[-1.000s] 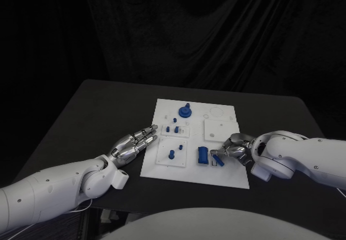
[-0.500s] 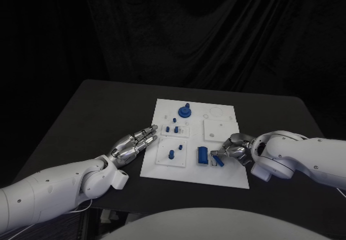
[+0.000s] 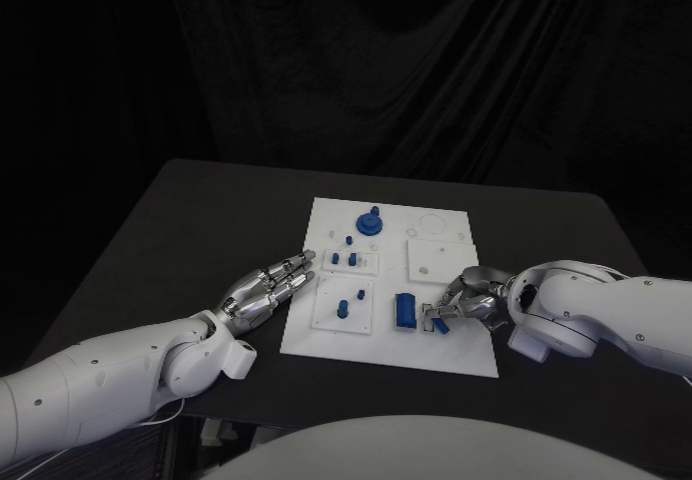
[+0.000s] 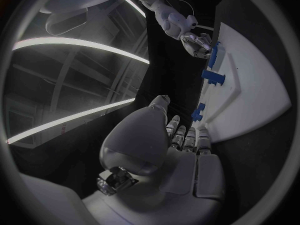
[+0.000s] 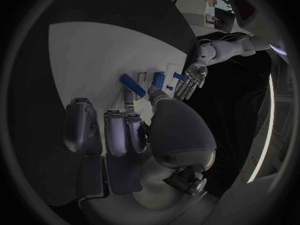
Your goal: Assemble the parts on the task board
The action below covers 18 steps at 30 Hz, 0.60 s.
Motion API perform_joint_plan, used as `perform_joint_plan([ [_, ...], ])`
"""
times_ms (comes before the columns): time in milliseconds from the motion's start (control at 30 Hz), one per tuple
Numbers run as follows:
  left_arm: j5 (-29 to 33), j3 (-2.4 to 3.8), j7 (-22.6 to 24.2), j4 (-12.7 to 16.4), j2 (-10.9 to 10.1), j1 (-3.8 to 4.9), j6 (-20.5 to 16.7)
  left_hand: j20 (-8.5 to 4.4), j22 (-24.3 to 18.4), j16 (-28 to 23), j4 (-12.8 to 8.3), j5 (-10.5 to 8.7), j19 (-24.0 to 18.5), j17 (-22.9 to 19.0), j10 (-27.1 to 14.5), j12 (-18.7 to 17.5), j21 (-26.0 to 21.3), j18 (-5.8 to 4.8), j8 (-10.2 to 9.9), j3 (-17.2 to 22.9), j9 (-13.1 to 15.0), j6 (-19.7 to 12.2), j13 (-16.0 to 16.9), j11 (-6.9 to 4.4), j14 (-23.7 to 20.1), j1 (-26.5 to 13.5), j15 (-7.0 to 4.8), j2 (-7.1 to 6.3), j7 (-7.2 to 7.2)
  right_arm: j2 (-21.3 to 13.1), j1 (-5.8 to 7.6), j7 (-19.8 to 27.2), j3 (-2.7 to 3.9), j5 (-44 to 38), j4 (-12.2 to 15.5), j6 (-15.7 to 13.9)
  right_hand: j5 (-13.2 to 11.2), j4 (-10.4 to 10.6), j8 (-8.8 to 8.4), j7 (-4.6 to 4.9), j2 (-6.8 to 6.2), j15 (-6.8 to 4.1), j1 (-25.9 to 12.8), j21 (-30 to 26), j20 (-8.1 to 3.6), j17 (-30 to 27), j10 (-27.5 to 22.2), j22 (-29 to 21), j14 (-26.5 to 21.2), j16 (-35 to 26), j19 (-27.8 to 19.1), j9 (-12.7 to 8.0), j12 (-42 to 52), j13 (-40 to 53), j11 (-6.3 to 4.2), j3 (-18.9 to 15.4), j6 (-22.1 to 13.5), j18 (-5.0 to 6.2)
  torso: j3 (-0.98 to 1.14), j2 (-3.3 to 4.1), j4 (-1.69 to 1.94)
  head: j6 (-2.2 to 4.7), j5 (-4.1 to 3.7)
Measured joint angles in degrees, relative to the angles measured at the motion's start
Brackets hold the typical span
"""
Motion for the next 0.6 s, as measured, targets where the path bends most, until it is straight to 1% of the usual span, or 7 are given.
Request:
perform_joint_plan([
  [133,0.0,0.0,-0.03,-0.04,0.01,-0.02,0.08,0.0,0.0,0.0,0.0,0.0,0.0,0.0,0.0,0.0,0.0,0.0,0.0,0.0,0.0,0.0,0.0,0.0,0.0,-0.13,0.0,0.13,0.0,-0.22,0.0,0.96,-0.01,-0.89,0.08,0.77,1.24,-0.6,-0.51,0.4,-0.07,0.42,1.16,-0.38,0.21,0.0,-0.1,0.0,-0.01,0.0,-0.21,0.0,0.0,0.0,0.3,0.06,-0.76,0.1,0.0,-0.03,0.01,0.0,-0.05],
  [167,0.0,0.0,-0.03,-0.05,0.01,-0.03,0.1,0.0,0.0,0.0,0.0,0.01,0.0,0.0,0.0,0.0,0.0,0.0,0.0,0.0,0.0,0.0,0.0,0.0,0.0,-0.13,0.0,0.13,0.0,-0.24,0.0,1.15,-0.01,-1.08,0.08,0.92,1.54,-0.73,-0.56,0.42,-0.07,0.42,1.43,-0.47,0.29,0.0,-0.01,0.0,-0.01,0.0,-0.29,0.0,0.0,0.0,0.39,0.06,-0.92,0.9,0.0,-0.04,0.01,0.0,-0.05],
  [200,0.0,0.0,-0.04,-0.06,0.02,-0.03,0.12,0.0,0.0,0.0,0.0,0.01,0.0,0.0,0.0,0.0,0.0,0.0,0.0,0.0,0.0,0.0,-0.01,0.0,0.0,-0.13,0.0,0.13,0.0,-0.26,0.0,1.38,-0.01,-1.28,0.08,1.08,2.01,-0.84,-0.62,0.44,-0.06,0.42,1.95,-0.47,0.42,0.0,-0.01,0.0,-0.01,0.0,-0.42,-0.02,0.0,0.0,0.39,0.17,-0.94,0.9,0.0,-0.04,0.0,0.0,-0.03],
  [233,0.0,0.0,-0.04,-0.07,0.02,-0.03,0.14,0.0,0.0,0.0,0.0,0.01,0.0,0.0,0.0,0.0,0.0,0.0,0.0,0.0,0.0,0.0,0.0,0.0,0.0,-0.13,0.0,0.13,0.0,-0.26,0.0,1.54,-0.01,-1.43,0.08,1.2,3.42,-1.44,-0.66,0.52,-0.04,0.42,2.92,-0.47,0.42,0.0,-0.01,0.0,-0.01,0.0,-0.42,-0.14,0.0,0.0,0.38,0.39,-1.02,0.9,0.0,-0.04,0.0,0.0,-0.01],
  [333,0.0,0.0,-0.06,-0.09,0.02,-0.04,0.19,0.0,0.0,0.0,0.0,0.01,0.0,0.01,0.0,0.0,0.0,0.0,0.0,0.0,0.0,0.0,-0.01,0.0,0.0,-0.13,0.0,0.13,0.0,-0.26,0.01,1.92,-0.01,-1.84,0.03,1.52,6.91,-2.51,-0.04,0.28,-0.23,0.42,4.45,-0.47,0.42,0.0,-0.01,0.0,-0.01,0.0,-0.42,-2.54,0.0,0.0,0.38,1.04,-0.79,0.9,0.0,-0.04,-0.04,0.0,0.08],
  [433,0.0,0.0,-0.07,-0.1,0.02,-0.05,0.23,0.0,0.0,0.0,0.0,0.01,0.0,0.01,0.0,0.0,0.0,0.0,0.0,0.0,0.0,0.0,-0.01,0.0,0.0,-0.13,0.0,0.13,0.0,-0.14,0.01,2.02,-0.04,-2.13,-0.08,1.84,10.7,-3.8,0.72,0.24,-0.14,0.42,6.53,-0.47,0.42,0.0,-0.01,0.0,-0.01,0.0,-0.42,-2.85,0.0,0.0,0.38,1.97,-0.06,0.9,0.0,-0.04,-0.05,0.0,0.15],
  [600,0.01,0.01,-0.09,-0.12,0.06,-0.05,0.32,0.0,0.0,0.0,0.0,0.01,0.0,0.02,0.0,0.0,0.0,0.0,0.0,0.0,0.0,0.0,0.0,0.0,0.0,-0.13,0.0,0.13,0.0,0.14,0.0,2.01,-0.06,-2.46,-0.34,2.19,12.44,-4.88,1.93,-0.21,0.25,0.42,7.6,-0.47,0.42,0.0,-0.01,0.0,-0.01,0.0,-0.42,-2.38,0.0,0.0,0.38,3.07,1.2,0.9,0.0,-0.03,-0.07,0.0,0.22],
])
